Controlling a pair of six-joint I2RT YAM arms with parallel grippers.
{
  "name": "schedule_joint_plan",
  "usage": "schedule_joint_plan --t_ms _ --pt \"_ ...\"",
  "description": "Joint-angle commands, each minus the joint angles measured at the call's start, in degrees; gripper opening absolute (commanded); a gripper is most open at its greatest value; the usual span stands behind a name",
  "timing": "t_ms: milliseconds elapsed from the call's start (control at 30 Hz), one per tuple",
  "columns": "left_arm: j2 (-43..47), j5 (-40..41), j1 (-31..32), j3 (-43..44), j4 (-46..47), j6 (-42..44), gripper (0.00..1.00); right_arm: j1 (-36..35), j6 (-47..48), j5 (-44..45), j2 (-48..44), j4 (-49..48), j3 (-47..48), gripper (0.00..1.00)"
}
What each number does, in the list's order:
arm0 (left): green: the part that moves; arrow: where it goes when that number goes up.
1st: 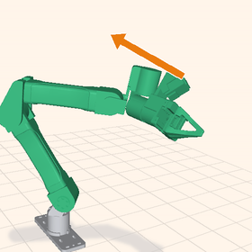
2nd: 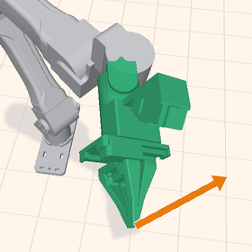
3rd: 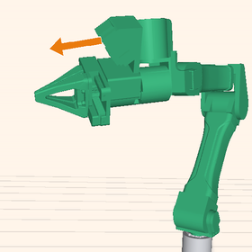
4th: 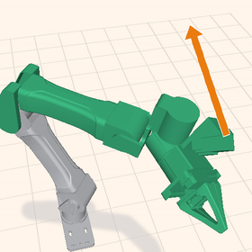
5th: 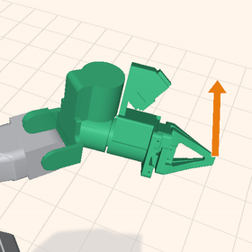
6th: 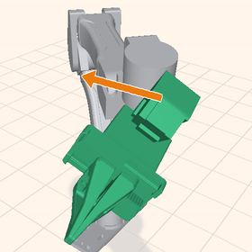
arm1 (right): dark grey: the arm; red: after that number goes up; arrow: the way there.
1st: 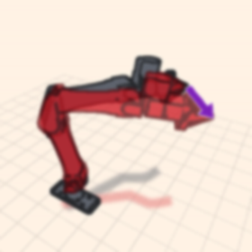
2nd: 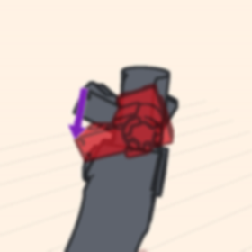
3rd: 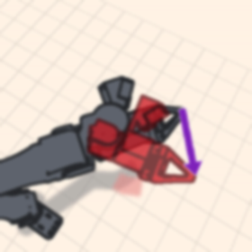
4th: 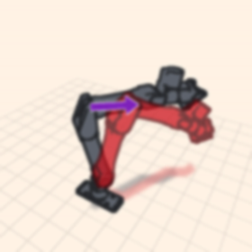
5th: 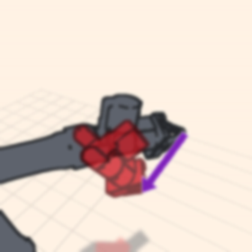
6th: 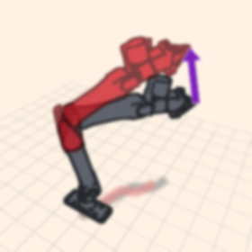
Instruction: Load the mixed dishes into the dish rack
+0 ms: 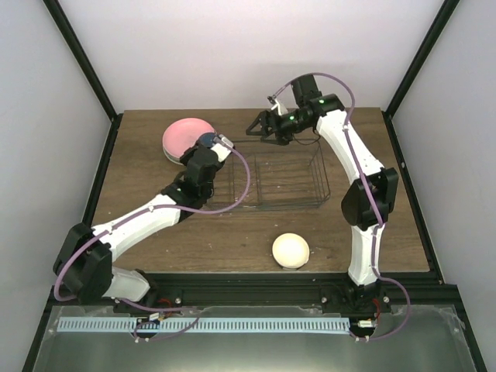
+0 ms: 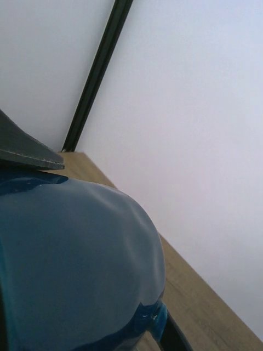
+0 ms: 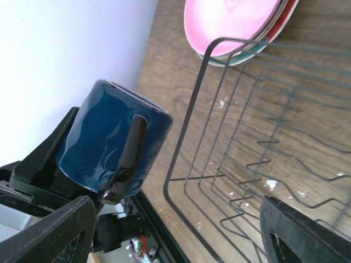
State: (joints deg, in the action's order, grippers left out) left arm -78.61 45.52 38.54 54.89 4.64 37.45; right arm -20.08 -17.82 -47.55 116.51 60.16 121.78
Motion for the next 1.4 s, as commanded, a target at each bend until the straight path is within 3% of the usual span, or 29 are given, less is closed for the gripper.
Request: schedule_joint_plan --t_ms 0,200,667,933,1367 --pt "-1.34 6.58 1.98 -1.39 21.58 12.16 0.00 -0.52 -4.01 -9.93 -1.21 -6.18 -3.94 0.81" --pt "-2.90 6.42 3.14 -1.48 25.38 13.93 0.00 -0.67 -4.46 -13.07 0.53 -7.65 -5.45 0.77" --pt "-6.23 4.59 6.19 1.16 21.82 6.94 0.00 -1.48 -5.33 -16.88 2.96 -10.72 -7.09 0.66" --pt "-8.15 5.15 6.55 2.47 23.59 7.65 0.00 -1.63 -4.06 -17.73 3.63 -10.22 -8.47 0.59" --pt "-11.39 5.67 7.51 3.29 25.55 6.15 0.00 -1.74 -3.88 -20.67 3.73 -11.46 -10.01 0.32"
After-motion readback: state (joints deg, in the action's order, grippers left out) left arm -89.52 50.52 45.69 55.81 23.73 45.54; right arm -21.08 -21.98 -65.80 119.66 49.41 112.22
